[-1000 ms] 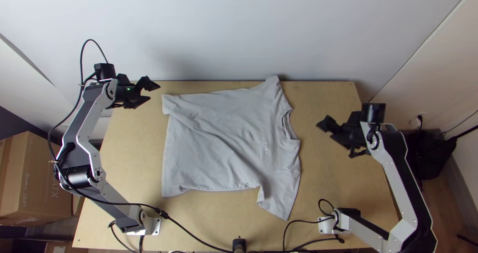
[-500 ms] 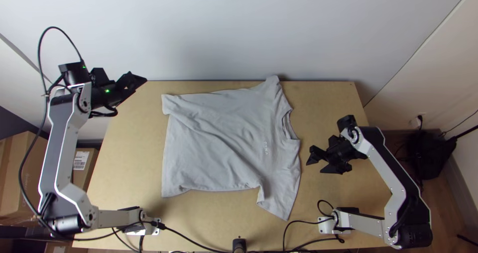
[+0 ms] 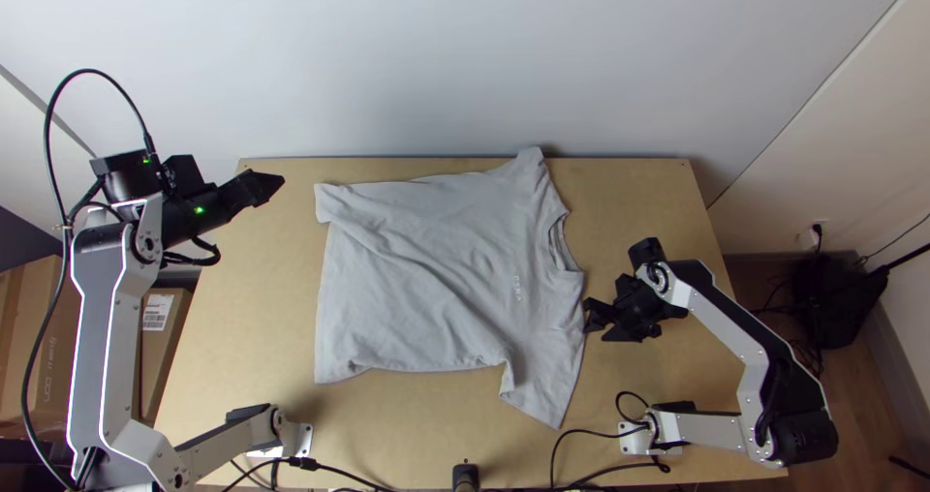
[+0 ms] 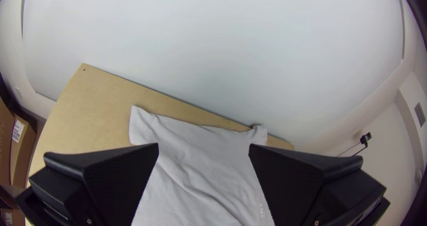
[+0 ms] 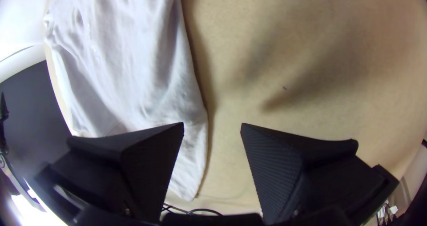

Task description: Fold the t-shirt

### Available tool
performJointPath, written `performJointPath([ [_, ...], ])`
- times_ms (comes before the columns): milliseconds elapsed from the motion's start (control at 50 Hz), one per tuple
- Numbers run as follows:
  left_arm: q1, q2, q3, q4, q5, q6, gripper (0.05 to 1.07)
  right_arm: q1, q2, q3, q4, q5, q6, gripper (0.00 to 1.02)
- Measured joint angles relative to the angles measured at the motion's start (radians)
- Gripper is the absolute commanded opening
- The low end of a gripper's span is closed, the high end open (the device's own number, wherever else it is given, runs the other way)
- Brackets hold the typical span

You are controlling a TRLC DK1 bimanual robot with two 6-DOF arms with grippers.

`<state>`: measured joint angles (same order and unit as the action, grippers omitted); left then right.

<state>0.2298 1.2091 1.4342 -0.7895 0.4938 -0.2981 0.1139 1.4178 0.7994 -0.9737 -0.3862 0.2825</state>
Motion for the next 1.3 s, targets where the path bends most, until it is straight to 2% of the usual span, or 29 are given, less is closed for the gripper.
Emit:
performJointPath([
  [200, 0.005, -0.021, -0.015, -0.018, 0.0, 0.019, 1.03, 0.044, 0.042, -0.023, 0.042, -0.008, 0.0, 0.58],
  [300, 0.005, -0.032, -0.015, -0.063, 0.0, 0.06, 1.03, 0.08, 0.043, -0.023, 0.055, -0.011, 0.001, 0.46],
  [400, 0.003, -0.047, -0.017, -0.142, 0.0, 0.143, 1.03, 0.121, 0.043, -0.032, 0.087, -0.017, 0.004, 0.33],
  [520, 0.003, -0.095, -0.07, -0.219, -0.002, 0.315, 1.03, 0.159, 0.043, -0.042, 0.138, -0.026, 0.004, 0.07],
  [560, 0.003, -0.117, -0.097, -0.243, -0.012, 0.376, 1.03, 0.164, 0.042, -0.048, 0.16, -0.026, 0.005, 0.02],
  [740, -0.006, -0.211, -0.245, -0.348, -0.096, 0.691, 1.01, 0.167, 0.022, -0.067, 0.202, -0.022, 0.005, 0.02],
  [840, -0.064, -0.27, -0.367, -0.404, -0.225, 0.863, 1.01, 0.167, 0.005, -0.071, 0.204, -0.011, 0.005, 0.02],
  [960, -0.169, -0.336, -0.518, -0.46, -0.372, 1.011, 1.01, 0.167, -0.035, -0.07, 0.194, -0.006, 0.005, 0.02],
  [1100, -0.255, -0.365, -0.632, -0.5, -0.426, 1.088, 0.99, 0.167, -0.101, -0.069, 0.186, -0.006, 0.02, 0.02],
  [1300, -0.382, -0.32, -0.719, -0.457, -0.428, 1.075, 0.96, 0.167, -0.171, -0.069, 0.175, -0.006, 0.04, 0.02],
])
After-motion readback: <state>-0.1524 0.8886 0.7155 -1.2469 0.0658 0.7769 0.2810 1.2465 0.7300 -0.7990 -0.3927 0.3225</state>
